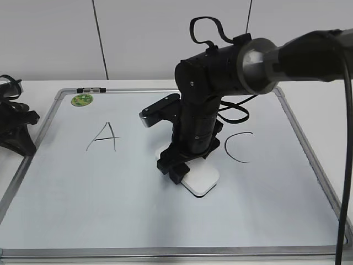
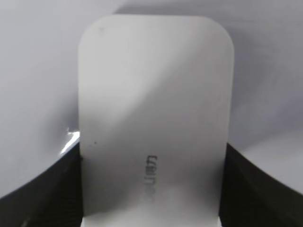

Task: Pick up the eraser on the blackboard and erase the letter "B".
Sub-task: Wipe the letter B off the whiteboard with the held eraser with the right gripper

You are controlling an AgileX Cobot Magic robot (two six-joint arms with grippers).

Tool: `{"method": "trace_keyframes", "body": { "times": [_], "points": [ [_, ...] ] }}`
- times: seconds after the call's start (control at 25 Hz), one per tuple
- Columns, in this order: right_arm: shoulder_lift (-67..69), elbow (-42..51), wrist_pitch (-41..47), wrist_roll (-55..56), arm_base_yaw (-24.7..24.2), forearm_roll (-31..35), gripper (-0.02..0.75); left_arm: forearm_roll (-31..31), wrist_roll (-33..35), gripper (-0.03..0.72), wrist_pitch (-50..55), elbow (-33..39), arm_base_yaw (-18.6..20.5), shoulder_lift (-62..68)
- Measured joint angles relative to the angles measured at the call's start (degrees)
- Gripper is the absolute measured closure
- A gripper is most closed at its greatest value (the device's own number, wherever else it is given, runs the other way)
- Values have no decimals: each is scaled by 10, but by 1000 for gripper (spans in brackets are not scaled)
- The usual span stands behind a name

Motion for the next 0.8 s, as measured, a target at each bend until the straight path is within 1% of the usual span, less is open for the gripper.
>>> {"method": "trace_keyframes", "body": {
  "times": [0.4, 0.8],
  "points": [
    [0, 0, -4, 17, -21, -32, 208, 3, 0, 656, 0, 0, 0, 0],
    [0, 0, -9, 18, -30, -35, 208, 4, 0, 656, 0, -1, 0, 0]
  ]
}}
